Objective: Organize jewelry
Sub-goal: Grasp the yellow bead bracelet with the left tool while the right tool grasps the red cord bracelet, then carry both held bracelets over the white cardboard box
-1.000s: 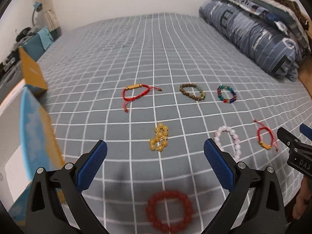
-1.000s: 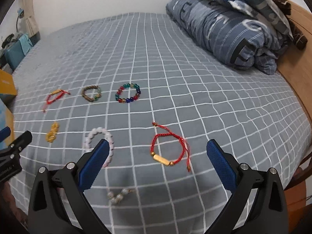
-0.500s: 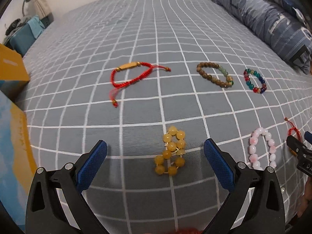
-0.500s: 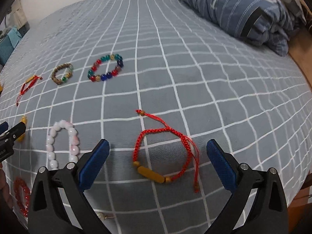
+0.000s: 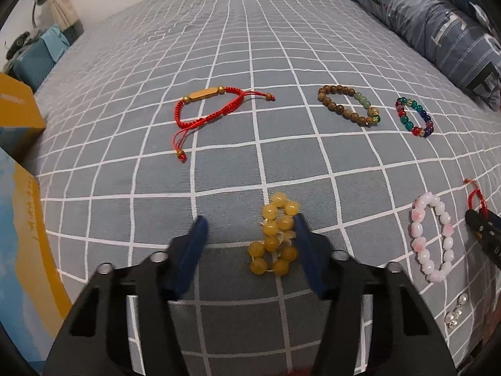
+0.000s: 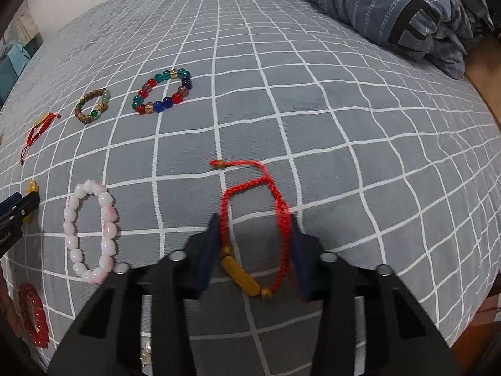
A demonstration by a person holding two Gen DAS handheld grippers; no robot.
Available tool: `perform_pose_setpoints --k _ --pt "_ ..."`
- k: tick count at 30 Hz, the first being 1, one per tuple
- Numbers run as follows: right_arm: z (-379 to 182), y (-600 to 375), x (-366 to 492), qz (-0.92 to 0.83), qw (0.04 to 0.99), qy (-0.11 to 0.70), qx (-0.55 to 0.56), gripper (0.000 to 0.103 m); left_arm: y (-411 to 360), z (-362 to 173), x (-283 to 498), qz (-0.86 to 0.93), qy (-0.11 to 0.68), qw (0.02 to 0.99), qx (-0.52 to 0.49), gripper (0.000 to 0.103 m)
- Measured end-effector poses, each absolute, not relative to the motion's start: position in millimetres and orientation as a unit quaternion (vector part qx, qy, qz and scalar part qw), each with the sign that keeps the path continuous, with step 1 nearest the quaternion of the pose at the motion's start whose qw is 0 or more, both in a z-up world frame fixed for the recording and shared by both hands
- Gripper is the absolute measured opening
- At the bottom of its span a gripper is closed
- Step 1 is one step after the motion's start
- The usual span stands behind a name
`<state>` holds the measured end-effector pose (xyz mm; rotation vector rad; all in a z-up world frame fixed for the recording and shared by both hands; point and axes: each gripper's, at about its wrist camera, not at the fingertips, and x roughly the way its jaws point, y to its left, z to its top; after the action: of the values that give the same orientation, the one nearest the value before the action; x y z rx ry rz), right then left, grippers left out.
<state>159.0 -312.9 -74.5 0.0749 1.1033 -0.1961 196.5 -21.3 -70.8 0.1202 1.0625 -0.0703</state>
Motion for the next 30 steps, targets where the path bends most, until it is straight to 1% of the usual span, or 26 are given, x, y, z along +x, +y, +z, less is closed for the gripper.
perform_pose_setpoints --k 1,2,3,7,9,30 --pt "-74 -313 159 -0.093 0.846 0.523 0.034 0.027 -22 -70 195 -0.037 0.507 0.859 0.055 0.032" --pt "-73 -313 158 -0.092 0.847 0.523 0.034 0.025 -23 -69 193 -0.036 0.508 0.859 0.055 0.027" --pt "-73 -314 158 -0.092 0.847 0.523 0.035 0.021 -24 -69 192 -0.035 0.508 0.859 0.056 0.017" --pt "-72 -312 157 -0.095 0.848 0.520 0.030 0.009 -24 -67 190 -0.033 0.502 0.863 0.045 0.016" --pt "-71 -310 156 -0.098 0.852 0.514 0.028 0.007 -21 -65 188 -0.036 0.501 0.864 0.038 0.015" --pt "-44 -304 140 -0.100 0.885 0.454 0.035 0.006 -13 -32 164 -0.051 0.458 0.887 0.019 0.014"
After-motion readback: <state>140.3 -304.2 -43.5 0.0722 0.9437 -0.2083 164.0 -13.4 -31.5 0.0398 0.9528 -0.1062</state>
